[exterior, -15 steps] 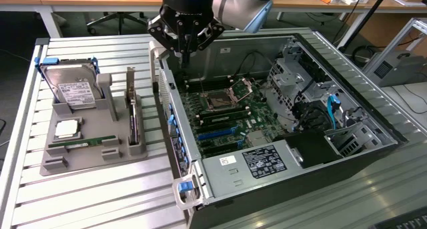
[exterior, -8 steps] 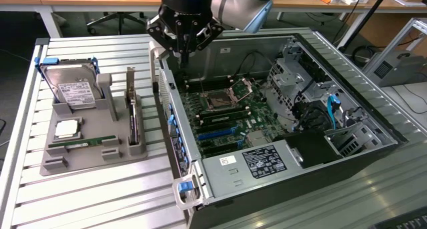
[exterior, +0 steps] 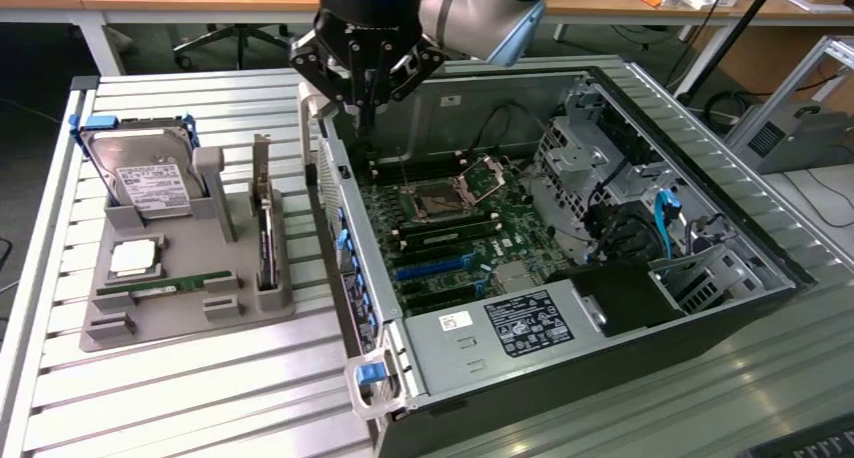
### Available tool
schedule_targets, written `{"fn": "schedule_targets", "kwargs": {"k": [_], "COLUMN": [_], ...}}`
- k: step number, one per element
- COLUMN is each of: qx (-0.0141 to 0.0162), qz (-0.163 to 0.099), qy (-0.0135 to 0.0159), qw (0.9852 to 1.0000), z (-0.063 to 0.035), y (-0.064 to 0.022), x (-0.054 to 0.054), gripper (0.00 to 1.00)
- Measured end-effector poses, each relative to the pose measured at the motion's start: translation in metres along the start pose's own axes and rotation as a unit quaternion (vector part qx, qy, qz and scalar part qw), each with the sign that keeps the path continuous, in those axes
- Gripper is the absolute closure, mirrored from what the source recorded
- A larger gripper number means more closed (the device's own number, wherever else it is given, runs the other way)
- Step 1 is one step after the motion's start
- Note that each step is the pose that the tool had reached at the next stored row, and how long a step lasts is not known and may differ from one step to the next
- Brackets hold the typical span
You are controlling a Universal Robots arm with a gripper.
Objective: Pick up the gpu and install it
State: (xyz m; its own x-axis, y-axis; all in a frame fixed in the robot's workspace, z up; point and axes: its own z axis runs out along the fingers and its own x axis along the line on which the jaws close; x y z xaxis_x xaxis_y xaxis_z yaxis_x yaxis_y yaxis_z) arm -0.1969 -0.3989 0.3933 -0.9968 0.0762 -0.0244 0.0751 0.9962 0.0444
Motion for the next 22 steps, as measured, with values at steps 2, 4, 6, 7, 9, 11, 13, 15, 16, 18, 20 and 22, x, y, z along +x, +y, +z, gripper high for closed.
{"fn": "schedule_targets", "kwargs": {"k": [2, 4, 6, 7, 9, 11, 13, 15, 16, 18, 20, 22], "qx": [0.0, 0.0, 0.0, 0.0, 0.0, 0.0, 0.0, 0.0, 0.0, 0.0, 0.0, 0.0], "qz": [0.0, 0.0, 0.0, 0.0, 0.0, 0.0, 0.0, 0.0, 0.0, 0.0, 0.0, 0.0], "qy": [0.0, 0.0, 0.0, 0.0, 0.0, 0.0, 0.0, 0.0, 0.0, 0.0, 0.0, 0.0], "qw": [1.0, 1.0, 1.0, 1.0, 1.0, 1.0, 1.0, 1.0, 1.0, 1.0, 1.0, 1.0], "z": [0.0, 0.0, 0.0, -0.0001, -0.0001, -0.0001, -0.0002, -0.0002, -0.0002, -0.0002, -0.0003, -0.0002], "y": [0.0, -0.0001, -0.0002, -0.0002, -0.0002, -0.0003, -0.0004, -0.0004, -0.0005, -0.0005, -0.0006, -0.0007], "x": [0.0007, 0.0013, 0.0021, 0.0024, 0.0033, 0.0041, 0.0054, 0.0062, 0.0065, 0.0073, 0.0082, 0.0093], "gripper": [0.89, 0.89, 0.89, 0.89, 0.89, 0.89, 0.89, 0.89, 0.89, 0.89, 0.89, 0.89]}}
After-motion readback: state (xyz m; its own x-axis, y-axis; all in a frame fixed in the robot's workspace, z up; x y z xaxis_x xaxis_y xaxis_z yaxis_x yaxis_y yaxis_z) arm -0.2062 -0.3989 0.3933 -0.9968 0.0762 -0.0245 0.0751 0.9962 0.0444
